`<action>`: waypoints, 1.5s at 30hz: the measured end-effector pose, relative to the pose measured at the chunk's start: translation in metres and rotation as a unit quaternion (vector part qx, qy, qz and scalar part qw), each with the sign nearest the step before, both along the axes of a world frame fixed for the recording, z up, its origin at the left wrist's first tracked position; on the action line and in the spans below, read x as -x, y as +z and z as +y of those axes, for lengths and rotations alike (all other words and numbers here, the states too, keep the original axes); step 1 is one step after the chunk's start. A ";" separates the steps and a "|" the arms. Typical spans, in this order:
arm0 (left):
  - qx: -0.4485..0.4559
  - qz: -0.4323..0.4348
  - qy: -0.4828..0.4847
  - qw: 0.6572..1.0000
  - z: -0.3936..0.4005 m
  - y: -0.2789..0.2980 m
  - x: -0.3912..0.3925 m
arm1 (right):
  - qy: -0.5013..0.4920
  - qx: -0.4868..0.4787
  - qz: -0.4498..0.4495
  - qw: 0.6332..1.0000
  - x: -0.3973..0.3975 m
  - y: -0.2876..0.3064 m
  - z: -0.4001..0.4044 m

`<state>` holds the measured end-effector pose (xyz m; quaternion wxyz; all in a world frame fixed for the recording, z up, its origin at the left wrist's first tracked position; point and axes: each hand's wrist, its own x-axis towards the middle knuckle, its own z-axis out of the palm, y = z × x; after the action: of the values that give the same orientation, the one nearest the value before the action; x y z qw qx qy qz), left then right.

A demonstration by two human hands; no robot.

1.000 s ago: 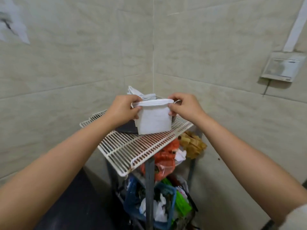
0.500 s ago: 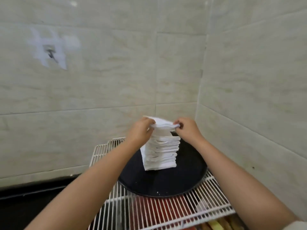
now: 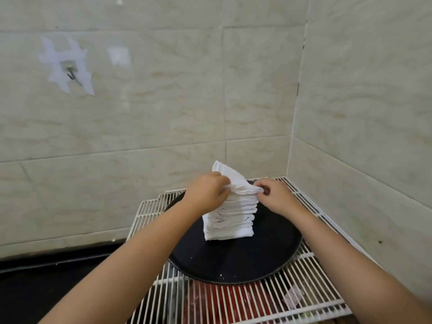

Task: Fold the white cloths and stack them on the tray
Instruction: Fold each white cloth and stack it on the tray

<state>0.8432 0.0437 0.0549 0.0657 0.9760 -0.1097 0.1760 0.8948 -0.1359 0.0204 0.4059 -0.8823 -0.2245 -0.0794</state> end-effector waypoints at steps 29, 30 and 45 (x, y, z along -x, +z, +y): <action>0.712 0.282 0.094 0.636 0.018 -0.049 -0.021 | 0.004 -0.319 0.364 0.875 -0.024 -0.023 0.044; 0.701 0.285 0.091 0.647 0.019 -0.050 -0.022 | 0.004 -0.324 0.363 0.874 -0.023 -0.026 0.043; 0.555 0.176 0.165 0.796 0.055 -0.068 -0.008 | -0.050 -0.258 0.268 0.927 -0.007 -0.015 0.036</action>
<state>0.8513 0.0987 -0.0129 0.5845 0.7896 0.1825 0.0405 0.9018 -0.0996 0.0057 0.6598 -0.7458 -0.0344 0.0850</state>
